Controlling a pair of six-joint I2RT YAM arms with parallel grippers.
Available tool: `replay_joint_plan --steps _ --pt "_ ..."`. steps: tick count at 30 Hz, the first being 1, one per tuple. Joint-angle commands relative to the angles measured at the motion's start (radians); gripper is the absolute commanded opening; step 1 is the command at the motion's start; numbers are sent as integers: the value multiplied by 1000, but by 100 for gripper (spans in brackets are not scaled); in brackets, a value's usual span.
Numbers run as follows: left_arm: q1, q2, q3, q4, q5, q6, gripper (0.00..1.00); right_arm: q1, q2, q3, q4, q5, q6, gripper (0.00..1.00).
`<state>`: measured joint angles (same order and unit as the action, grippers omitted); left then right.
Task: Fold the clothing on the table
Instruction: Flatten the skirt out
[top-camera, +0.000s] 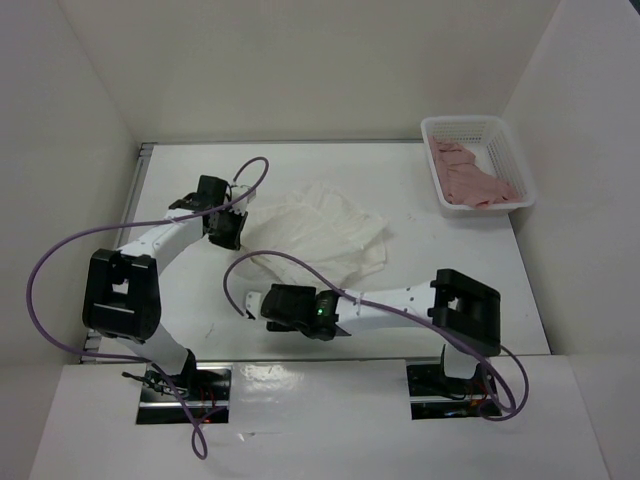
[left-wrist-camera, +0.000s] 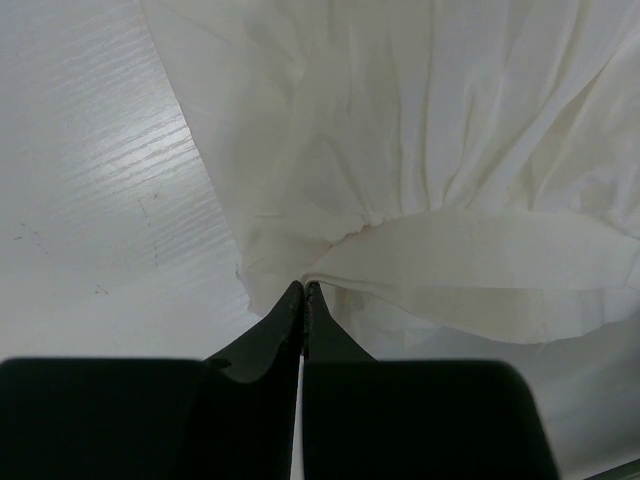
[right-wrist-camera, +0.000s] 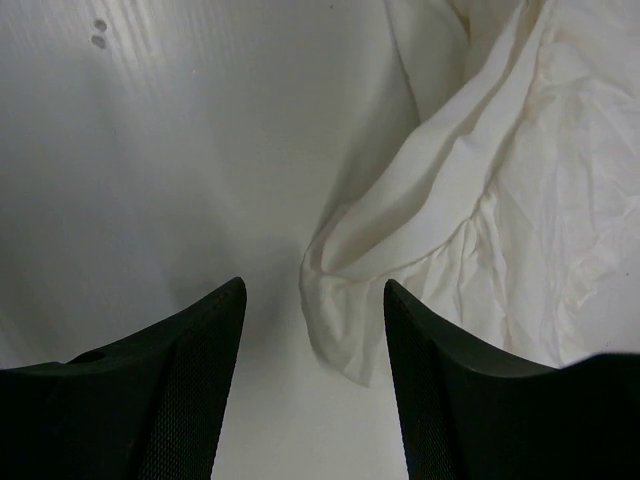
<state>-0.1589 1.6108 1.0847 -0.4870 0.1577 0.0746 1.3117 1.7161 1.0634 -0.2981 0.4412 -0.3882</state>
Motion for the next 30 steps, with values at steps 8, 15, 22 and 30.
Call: replay_joint_plan --steps 8,15,22,30 --pt "4 -2 32 -10 39 -4 0 32 77 21 120 139 28 64" --pt "4 -2 32 -10 48 -4 0 41 135 1 154 209 16 64" --pt "13 -11 32 -10 57 5 0 50 165 -28 192 270 6 64" --pt "13 -20 32 -19 57 5 0 50 174 -39 226 341 -3 55"
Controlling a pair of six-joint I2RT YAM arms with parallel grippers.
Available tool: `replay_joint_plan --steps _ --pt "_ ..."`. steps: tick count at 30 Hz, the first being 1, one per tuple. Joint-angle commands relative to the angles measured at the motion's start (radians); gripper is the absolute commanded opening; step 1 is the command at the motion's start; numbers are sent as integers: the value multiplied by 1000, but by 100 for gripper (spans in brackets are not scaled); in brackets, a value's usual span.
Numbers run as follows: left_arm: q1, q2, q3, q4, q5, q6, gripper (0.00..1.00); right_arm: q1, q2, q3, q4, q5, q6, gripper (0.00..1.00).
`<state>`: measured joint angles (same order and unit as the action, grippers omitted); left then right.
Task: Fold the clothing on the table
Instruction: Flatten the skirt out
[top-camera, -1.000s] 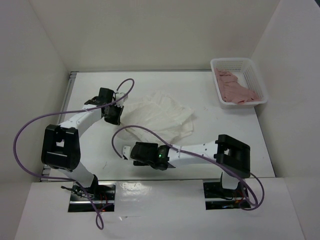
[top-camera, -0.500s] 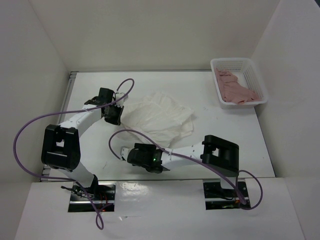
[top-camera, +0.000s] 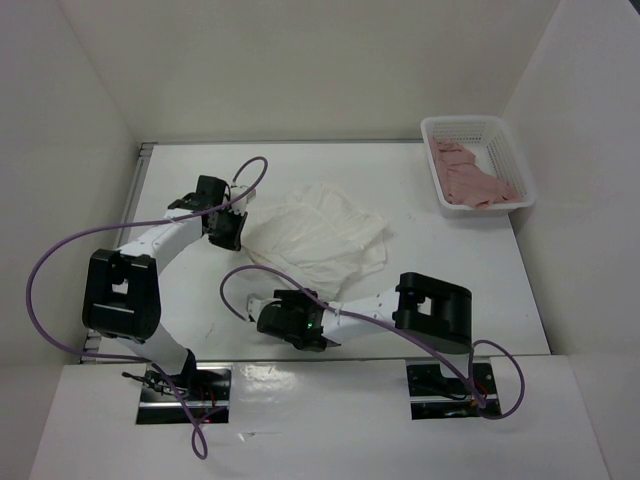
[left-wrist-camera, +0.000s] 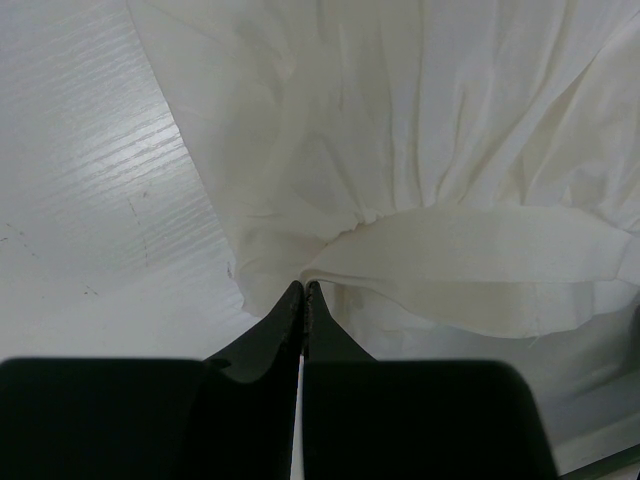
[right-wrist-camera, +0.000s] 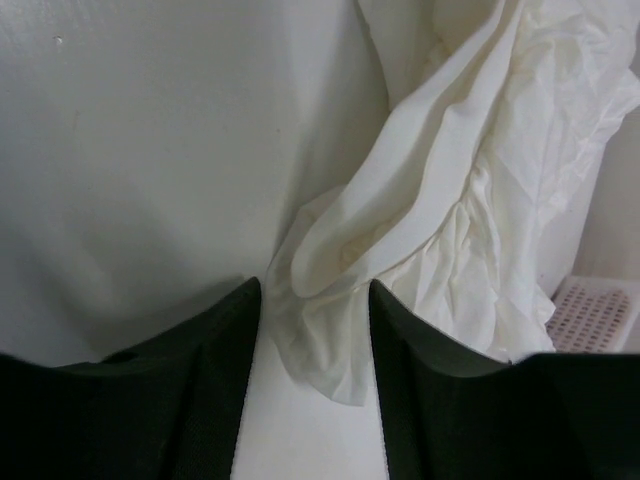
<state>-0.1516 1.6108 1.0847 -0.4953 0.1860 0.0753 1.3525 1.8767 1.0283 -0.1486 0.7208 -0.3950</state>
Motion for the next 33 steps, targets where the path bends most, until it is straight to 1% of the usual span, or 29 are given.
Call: replay_joint_plan --steps 1,2,5,6,8,9,16,21,27,28,33 --pt "6 -20 32 -11 29 4 0 10 13 -4 76 62 4 52" --pt "6 -20 32 -11 29 4 0 10 13 -4 76 62 4 45" --pt "6 -20 32 -11 38 4 0 -9 22 -4 76 62 4 29" --pt "6 -20 32 -11 38 4 0 -9 22 -4 76 62 4 17" --pt "6 -20 32 -11 38 14 0 -27 22 -4 76 62 4 7" --pt "6 -20 32 -11 38 14 0 -27 22 -4 76 62 4 0" --pt "6 -20 32 -11 47 14 0 -101 -27 16 37 5 15 0" --pt "6 -29 32 -20 47 14 0 -167 -120 41 12 -35 35 0" --pt "6 -49 32 -20 56 23 0 -289 -259 70 -29 -115 53 0" --pt "6 -60 32 -20 56 23 0 -330 -278 70 -40 -127 64 0" --pt "6 -92 32 -29 75 23 0 -423 -381 70 -49 -185 64 0"
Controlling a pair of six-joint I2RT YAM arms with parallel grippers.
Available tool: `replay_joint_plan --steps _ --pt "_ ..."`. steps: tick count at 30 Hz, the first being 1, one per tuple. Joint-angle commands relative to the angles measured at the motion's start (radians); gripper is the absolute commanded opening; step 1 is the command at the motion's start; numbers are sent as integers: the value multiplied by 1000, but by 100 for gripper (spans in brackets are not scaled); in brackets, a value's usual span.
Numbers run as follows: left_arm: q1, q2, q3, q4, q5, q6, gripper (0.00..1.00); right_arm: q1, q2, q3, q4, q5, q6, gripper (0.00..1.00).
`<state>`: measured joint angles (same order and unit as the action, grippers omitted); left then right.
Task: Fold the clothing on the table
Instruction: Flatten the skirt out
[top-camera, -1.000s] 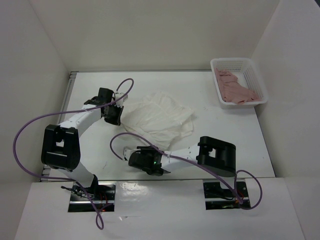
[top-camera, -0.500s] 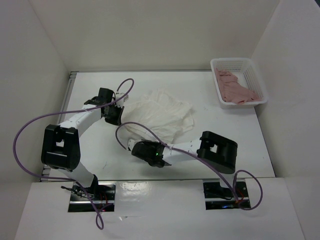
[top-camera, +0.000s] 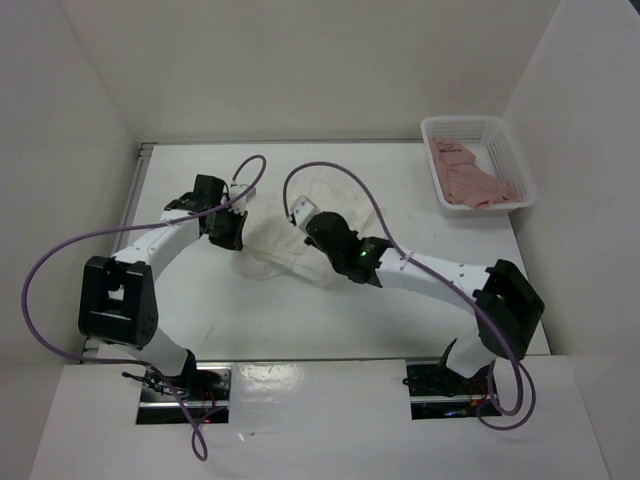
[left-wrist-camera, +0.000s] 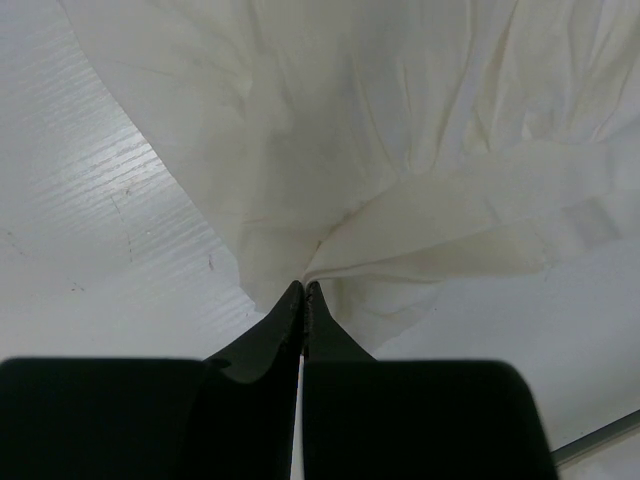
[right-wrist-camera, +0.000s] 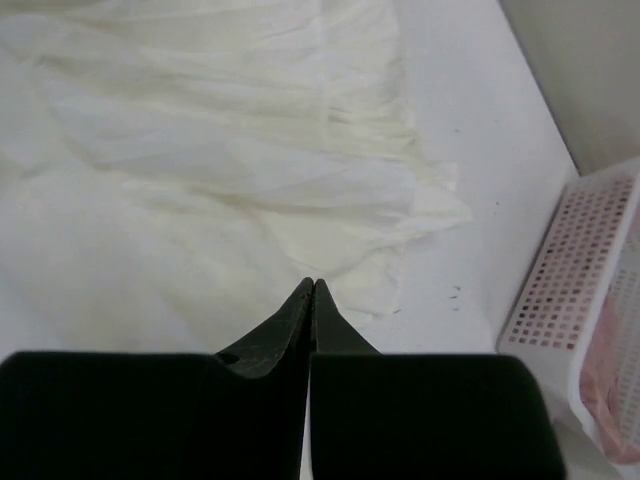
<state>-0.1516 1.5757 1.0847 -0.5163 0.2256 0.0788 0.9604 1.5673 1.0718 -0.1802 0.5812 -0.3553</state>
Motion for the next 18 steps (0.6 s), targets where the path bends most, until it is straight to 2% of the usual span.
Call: replay_joint_plan --steps 1,7,8,9,10,13,16,18 --pt "6 -57 32 -17 46 19 0 -41 -101 27 -18 -56 24 0" --pt "6 -120 43 -17 55 19 0 -91 -156 27 -39 -119 33 0" --pt "6 -129 43 -27 55 19 0 -91 -156 27 -53 -132 42 4" --pt "6 -129 43 -27 55 19 0 -91 -156 27 -53 -142 42 14" --pt "6 -129 43 -27 55 19 0 -91 -156 17 -65 -190 42 34" --pt "6 -120 43 -36 55 30 0 -77 -135 17 -94 -239 42 72" --pt "6 -120 43 -25 55 30 0 -11 -110 7 -107 -227 33 80" --pt "6 -111 43 -25 55 30 0 33 -79 -2 -97 -209 22 81"
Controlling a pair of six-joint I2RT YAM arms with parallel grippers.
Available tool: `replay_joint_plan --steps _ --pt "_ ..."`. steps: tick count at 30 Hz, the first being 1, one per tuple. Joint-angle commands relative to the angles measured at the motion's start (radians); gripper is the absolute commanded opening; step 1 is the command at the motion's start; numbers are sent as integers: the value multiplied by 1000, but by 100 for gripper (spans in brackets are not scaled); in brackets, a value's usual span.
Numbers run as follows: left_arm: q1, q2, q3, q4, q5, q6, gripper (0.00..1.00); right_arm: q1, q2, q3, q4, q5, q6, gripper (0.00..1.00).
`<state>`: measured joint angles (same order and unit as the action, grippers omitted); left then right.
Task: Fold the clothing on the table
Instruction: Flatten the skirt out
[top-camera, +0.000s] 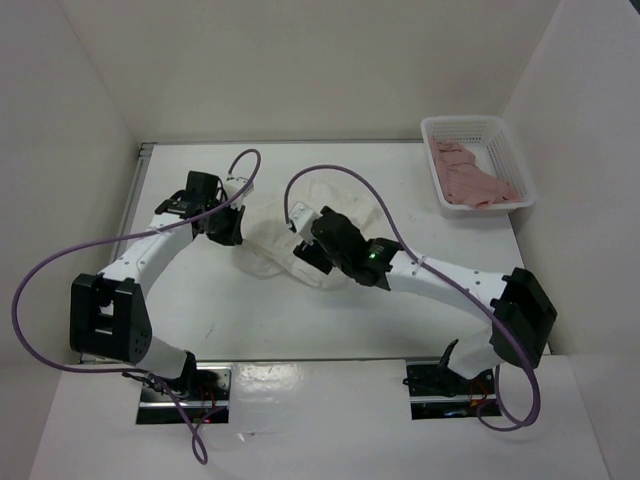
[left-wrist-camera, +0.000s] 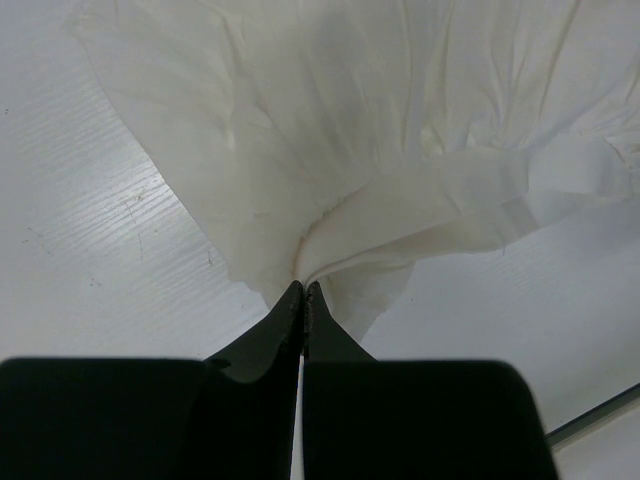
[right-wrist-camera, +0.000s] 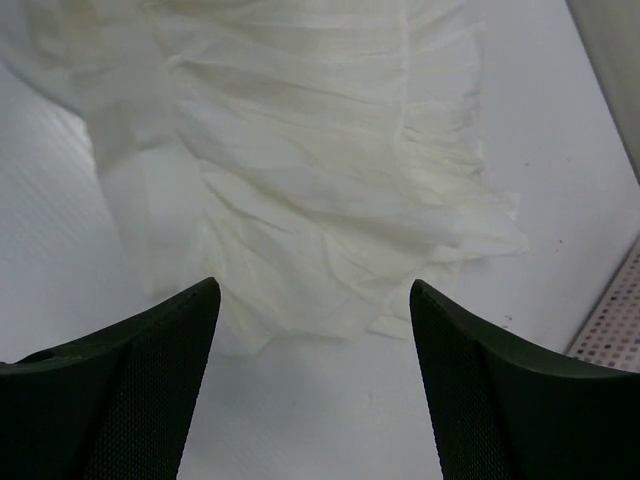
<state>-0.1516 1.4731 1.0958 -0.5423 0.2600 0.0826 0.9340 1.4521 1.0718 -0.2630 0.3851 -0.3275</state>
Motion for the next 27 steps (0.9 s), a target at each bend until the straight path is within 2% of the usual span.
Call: replay_joint_plan --steps 1,13,27 --pt "6 -8 32 1 21 26 0 72 50 -3 -15 4 -16 81" --pt "6 10 22 10 21 26 0 219 218 -30 16 46 -36 81" --pt "6 29 22 10 30 26 0 273 335 -30 62 89 -54 79"
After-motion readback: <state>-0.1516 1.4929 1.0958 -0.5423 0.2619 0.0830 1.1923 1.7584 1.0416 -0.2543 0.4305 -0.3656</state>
